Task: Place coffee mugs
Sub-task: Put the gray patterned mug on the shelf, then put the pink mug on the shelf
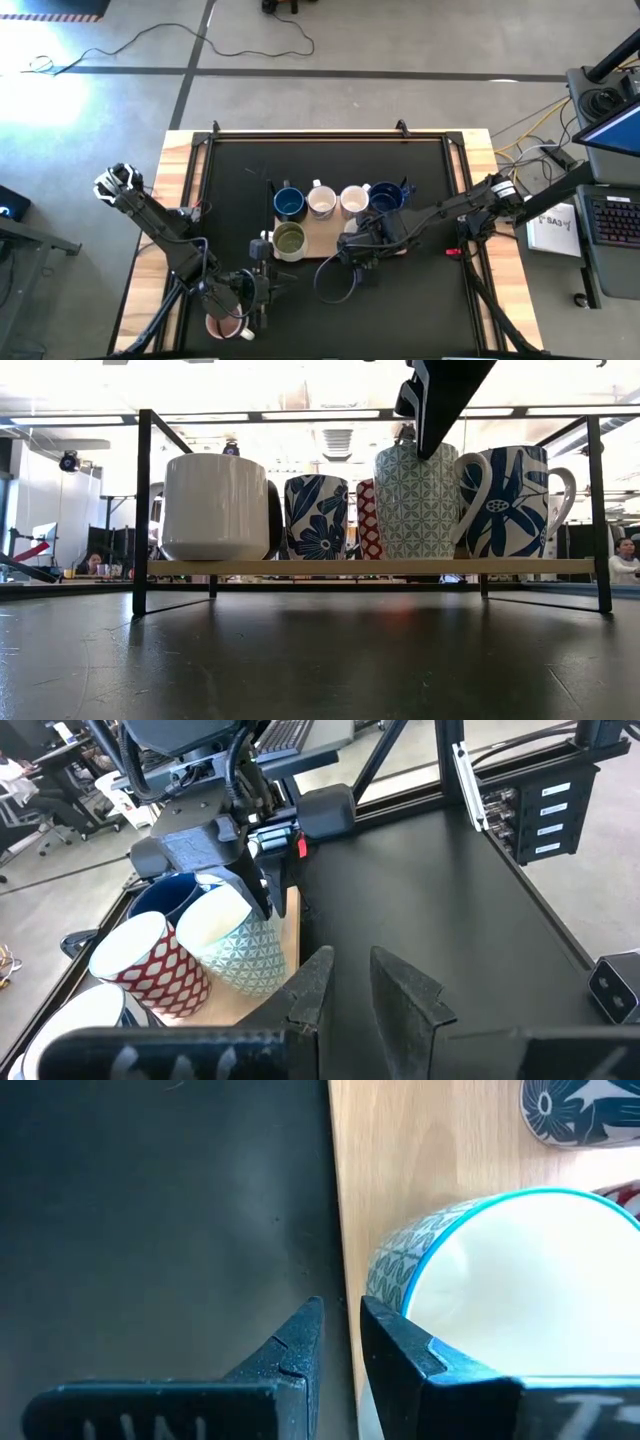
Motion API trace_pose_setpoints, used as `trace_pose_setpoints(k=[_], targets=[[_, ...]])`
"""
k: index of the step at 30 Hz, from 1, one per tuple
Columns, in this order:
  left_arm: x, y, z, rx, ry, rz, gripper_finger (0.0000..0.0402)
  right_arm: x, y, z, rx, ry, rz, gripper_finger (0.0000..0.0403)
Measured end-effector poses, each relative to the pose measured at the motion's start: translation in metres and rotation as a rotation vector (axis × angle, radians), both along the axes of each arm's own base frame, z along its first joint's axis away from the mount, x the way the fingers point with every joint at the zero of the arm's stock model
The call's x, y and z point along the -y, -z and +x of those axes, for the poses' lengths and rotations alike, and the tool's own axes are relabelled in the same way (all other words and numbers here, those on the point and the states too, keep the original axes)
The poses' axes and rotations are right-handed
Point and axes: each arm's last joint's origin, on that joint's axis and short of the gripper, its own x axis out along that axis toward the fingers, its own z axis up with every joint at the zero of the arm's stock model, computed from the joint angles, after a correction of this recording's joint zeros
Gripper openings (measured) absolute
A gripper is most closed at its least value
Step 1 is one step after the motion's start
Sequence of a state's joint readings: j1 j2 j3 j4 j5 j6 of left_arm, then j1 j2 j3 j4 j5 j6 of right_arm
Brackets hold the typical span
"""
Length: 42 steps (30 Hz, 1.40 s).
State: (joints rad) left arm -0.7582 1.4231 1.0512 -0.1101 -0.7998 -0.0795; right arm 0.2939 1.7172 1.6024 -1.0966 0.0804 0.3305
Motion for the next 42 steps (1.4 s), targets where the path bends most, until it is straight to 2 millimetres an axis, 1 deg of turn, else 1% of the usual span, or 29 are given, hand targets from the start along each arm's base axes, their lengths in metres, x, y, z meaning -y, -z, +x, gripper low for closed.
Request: trace_pose_setpoints(k=[3,7,9,11,16,19,22,24,27,35,37,42], targets=[[0.000,0.000,0.000,0.000,0.000,-0.001,0.0049,0.000,-0.002,0.000,0.004,0.000,0.003,0.0059],[-0.001,-0.001,-0.001,0.000,-0.007,-0.018,0.0049,-0.001,-0.017,0.003,0.062,-0.010,0.017,0.0059],[-0.002,0.001,-0.002,-0.019,-0.024,-0.044,0.0049,-0.002,-0.022,0.004,0.086,-0.036,0.016,0.0059],[-0.007,0.005,-0.005,-0.063,-0.065,-0.110,0.0049,-0.003,-0.023,0.005,0.104,-0.051,0.016,0.0059],[-0.023,0.015,-0.017,-0.269,-0.183,-0.438,0.0049,-0.003,-0.021,0.005,0.103,-0.061,0.012,0.0059],[-0.024,0.023,-0.025,-0.408,-0.228,-0.546,0.0049,-0.003,-0.021,0.006,0.102,-0.061,0.012,0.0059],[-0.019,0.033,-0.033,-0.553,-0.265,-0.622,0.0049,-0.004,-0.018,0.005,0.096,-0.059,0.013,0.0059],[-0.014,0.039,-0.041,-0.655,-0.276,-0.639,0.0049,-0.005,-0.017,0.006,0.095,-0.058,0.014,0.0059],[-0.009,0.043,-0.053,-0.765,-0.271,-0.640,0.0049,-0.007,-0.015,0.006,0.103,-0.064,0.018,0.0059],[-0.006,0.049,-0.082,-0.998,-0.266,-0.513,0.0049,-0.017,-0.011,0.005,0.109,-0.056,0.034,0.0059],[-0.004,0.049,-0.087,-1.035,-0.256,-0.508,0.0049,-0.019,-0.010,0.004,0.105,-0.050,0.038,0.0059],[-0.002,0.050,-0.090,-1.045,-0.253,-0.509,0.0046,-0.024,-0.010,0.002,0.109,-0.050,0.042,0.0059]])
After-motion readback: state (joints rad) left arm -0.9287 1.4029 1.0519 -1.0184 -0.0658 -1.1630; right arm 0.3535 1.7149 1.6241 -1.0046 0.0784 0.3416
